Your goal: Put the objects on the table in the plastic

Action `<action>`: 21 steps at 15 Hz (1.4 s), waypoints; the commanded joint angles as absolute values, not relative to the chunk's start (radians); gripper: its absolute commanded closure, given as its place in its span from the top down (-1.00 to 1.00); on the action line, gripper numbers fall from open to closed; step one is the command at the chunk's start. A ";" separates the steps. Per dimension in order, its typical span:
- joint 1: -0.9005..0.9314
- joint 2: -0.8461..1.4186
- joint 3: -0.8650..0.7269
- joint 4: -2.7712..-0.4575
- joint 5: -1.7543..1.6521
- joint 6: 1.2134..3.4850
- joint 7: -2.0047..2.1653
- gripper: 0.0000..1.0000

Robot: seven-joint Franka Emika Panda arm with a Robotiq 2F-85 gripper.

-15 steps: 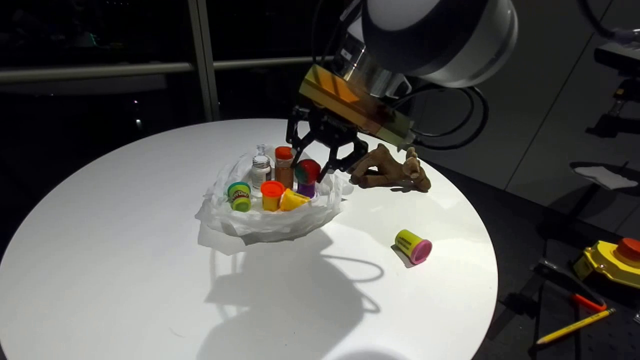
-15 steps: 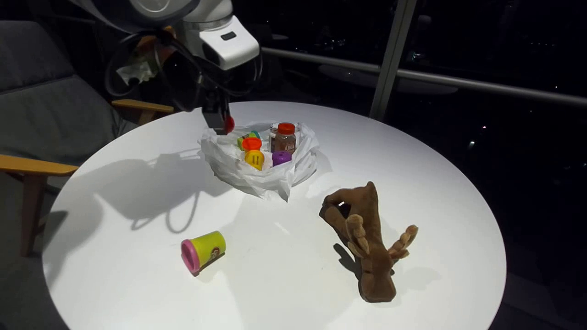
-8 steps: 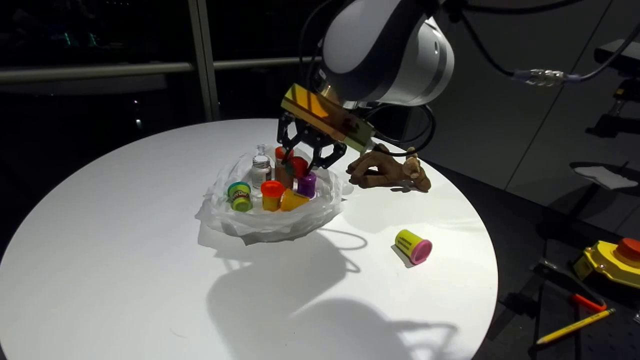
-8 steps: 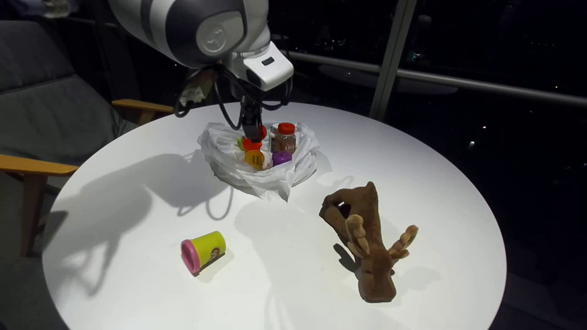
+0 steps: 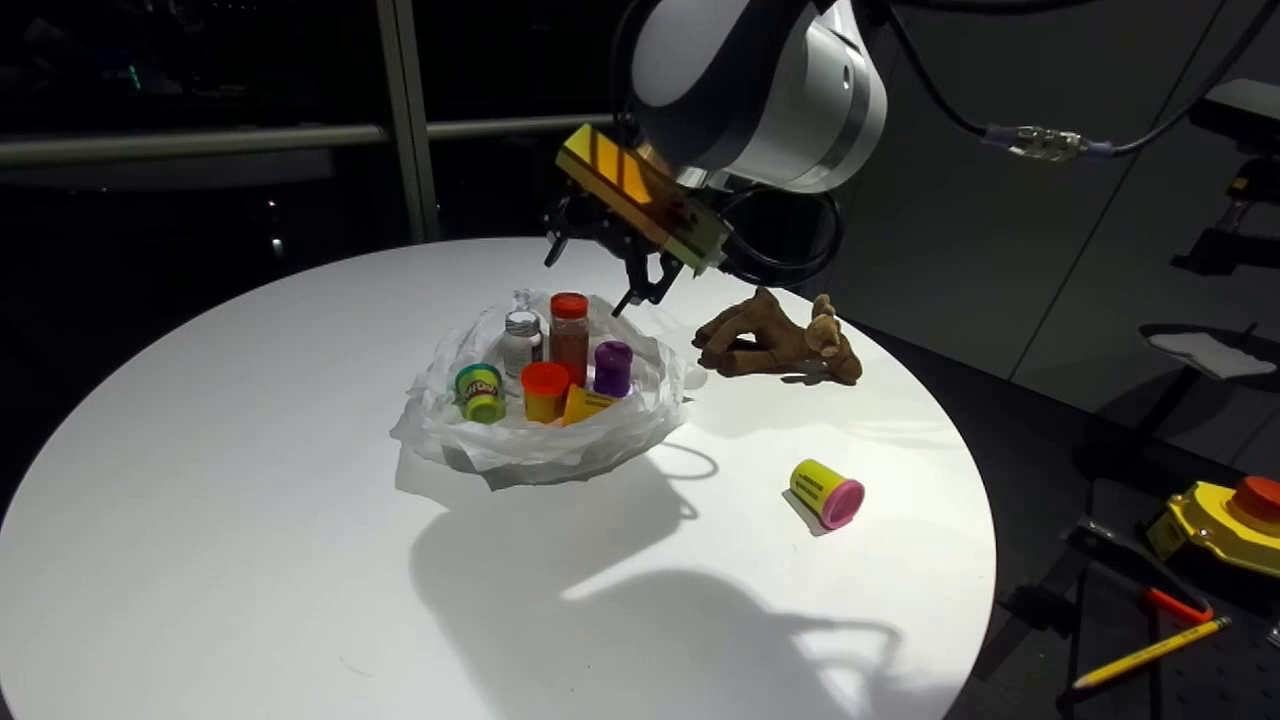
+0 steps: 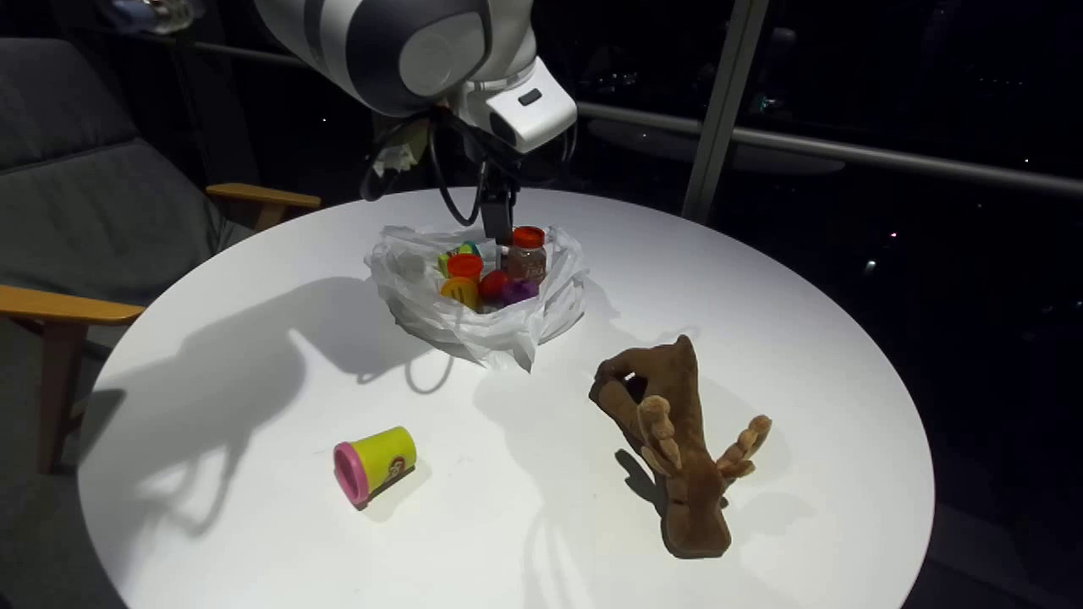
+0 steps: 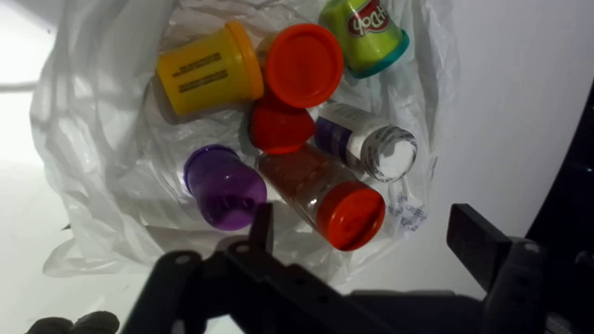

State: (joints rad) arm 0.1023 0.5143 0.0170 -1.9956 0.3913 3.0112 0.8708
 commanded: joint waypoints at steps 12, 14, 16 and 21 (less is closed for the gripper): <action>-0.031 -0.044 0.041 -2.556 0.229 2.497 0.555 1.00; -0.027 -0.048 0.037 -2.603 0.146 2.538 0.509 1.00; -0.012 -0.034 0.051 -2.639 0.115 2.591 0.457 1.00; 0.038 0.039 0.071 -2.659 0.105 2.740 0.368 1.00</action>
State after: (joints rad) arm 0.0139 0.0088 0.0686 -2.6527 0.1224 2.6635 0.4086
